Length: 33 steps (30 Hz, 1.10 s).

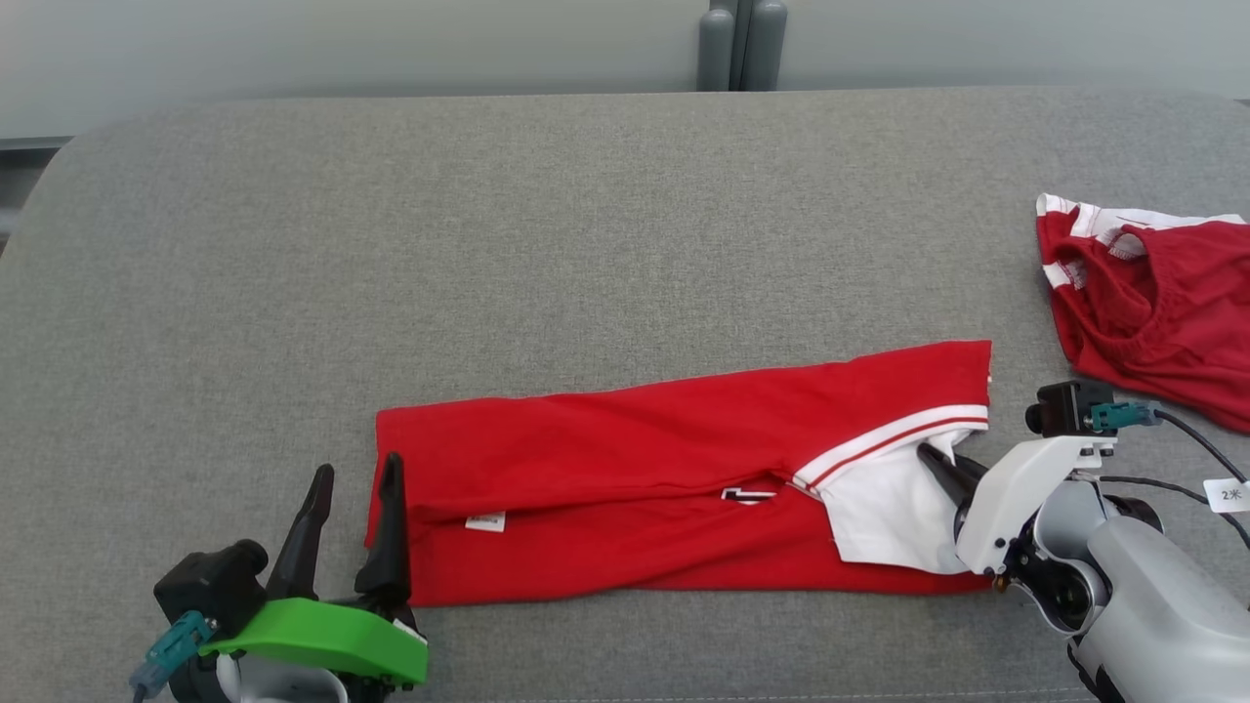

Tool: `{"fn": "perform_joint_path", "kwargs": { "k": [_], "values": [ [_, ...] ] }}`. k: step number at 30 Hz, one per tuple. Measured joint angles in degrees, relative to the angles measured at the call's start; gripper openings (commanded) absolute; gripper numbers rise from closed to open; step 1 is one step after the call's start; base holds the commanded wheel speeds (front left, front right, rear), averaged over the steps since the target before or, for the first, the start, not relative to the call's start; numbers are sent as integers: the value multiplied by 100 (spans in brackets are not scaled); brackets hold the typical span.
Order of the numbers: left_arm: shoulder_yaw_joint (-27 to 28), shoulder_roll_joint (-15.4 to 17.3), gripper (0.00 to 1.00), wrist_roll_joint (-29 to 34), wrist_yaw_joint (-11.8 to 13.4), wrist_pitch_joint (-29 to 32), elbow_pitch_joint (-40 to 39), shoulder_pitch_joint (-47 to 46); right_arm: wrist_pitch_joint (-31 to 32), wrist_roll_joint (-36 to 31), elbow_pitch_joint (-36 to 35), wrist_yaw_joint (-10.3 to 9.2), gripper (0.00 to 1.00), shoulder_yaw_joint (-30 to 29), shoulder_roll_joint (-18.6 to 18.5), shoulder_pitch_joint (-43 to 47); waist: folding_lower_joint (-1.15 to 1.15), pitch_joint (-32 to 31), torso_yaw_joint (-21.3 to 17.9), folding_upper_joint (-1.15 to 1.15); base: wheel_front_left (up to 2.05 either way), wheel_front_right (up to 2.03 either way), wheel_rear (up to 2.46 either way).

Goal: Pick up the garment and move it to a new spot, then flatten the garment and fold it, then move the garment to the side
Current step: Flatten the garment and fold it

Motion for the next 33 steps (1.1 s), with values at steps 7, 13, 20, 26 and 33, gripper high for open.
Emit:
{"fn": "perform_joint_path", "kwargs": {
  "k": [7,13,20,26,33],
  "values": [
    [149,3,100,0,5,0,-46,107,-11,-43,-1,16,0,70,-10,-147,0,-17,-79,0,0,0,0],
    [162,0,100,2,7,0,-79,160,-109,-73,-74,19,0,88,-257,-352,0,-52,-238,0,0,0,0],
    [166,-8,100,43,7,1,-162,191,-112,-110,-287,19,0,242,-655,-516,0,-98,-448,0,0,0,0],
    [151,-37,100,44,7,8,-207,192,-110,-155,-533,19,0,393,-889,-610,0,-165,-582,0,0,0,0],
    [54,-160,100,45,7,44,-165,192,-2,-152,-1350,18,0,1265,-856,-647,0,-337,-583,0,0,0,0]
  ]
}}
